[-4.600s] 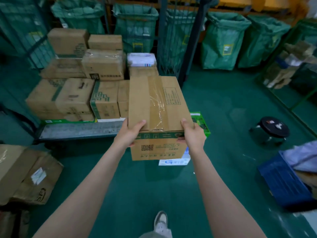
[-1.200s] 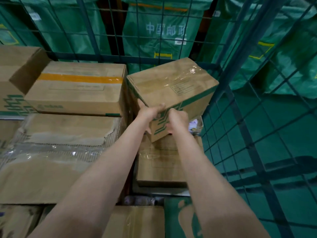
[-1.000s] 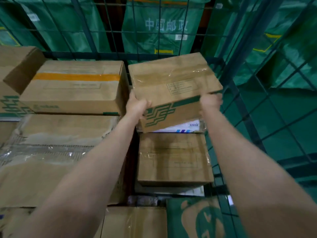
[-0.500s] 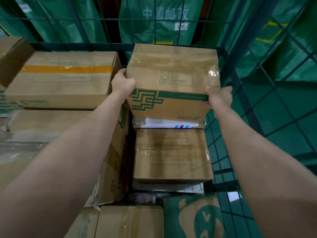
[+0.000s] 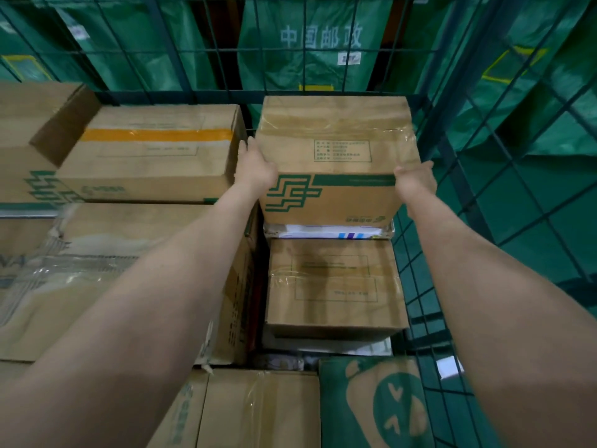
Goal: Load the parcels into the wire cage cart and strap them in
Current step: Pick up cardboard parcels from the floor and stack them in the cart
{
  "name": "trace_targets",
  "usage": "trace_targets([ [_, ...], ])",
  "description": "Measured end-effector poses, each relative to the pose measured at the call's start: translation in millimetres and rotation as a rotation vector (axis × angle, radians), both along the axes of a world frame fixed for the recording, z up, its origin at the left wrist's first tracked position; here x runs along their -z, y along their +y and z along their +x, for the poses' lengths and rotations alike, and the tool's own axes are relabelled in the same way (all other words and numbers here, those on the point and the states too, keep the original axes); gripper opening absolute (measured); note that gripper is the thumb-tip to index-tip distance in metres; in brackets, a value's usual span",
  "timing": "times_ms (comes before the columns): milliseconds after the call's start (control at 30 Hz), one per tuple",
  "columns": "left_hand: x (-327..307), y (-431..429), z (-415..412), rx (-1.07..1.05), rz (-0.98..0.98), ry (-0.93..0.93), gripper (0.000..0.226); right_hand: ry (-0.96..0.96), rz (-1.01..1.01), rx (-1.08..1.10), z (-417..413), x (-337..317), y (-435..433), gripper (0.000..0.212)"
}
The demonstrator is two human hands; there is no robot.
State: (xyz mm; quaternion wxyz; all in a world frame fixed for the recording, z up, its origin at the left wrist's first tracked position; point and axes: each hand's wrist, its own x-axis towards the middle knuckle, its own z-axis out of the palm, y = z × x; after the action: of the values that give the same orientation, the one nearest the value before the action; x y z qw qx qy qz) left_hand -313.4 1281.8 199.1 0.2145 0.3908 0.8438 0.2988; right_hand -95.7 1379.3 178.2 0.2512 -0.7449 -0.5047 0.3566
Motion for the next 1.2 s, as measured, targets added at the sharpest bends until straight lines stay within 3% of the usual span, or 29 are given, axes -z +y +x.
trace_targets([
  [167, -23, -26, 13, -0.012, 0.031, -0.026, 0.059, 0.049, 0.025, -0.074, 4, -16, -35, 0.046],
  [500, -74, -123, 55, -0.091, 0.128, -0.300, 0.041, 0.210, -0.088, -0.212, 10, -66, -149, 0.034],
  [700, -106, -196, 88, -0.156, 0.196, -0.408, 0.029, 0.384, -0.120, -0.181, 27, -90, -219, 0.029],
  [967, -134, -280, 125, -0.108, 0.192, -0.590, 0.024, 0.503, -0.149, -0.066, 48, -120, -308, 0.026],
  [1200, -134, -372, 152, -0.003, 0.121, -0.623, 0.026, 0.611, -0.164, 0.046, 70, -132, -428, 0.028],
])
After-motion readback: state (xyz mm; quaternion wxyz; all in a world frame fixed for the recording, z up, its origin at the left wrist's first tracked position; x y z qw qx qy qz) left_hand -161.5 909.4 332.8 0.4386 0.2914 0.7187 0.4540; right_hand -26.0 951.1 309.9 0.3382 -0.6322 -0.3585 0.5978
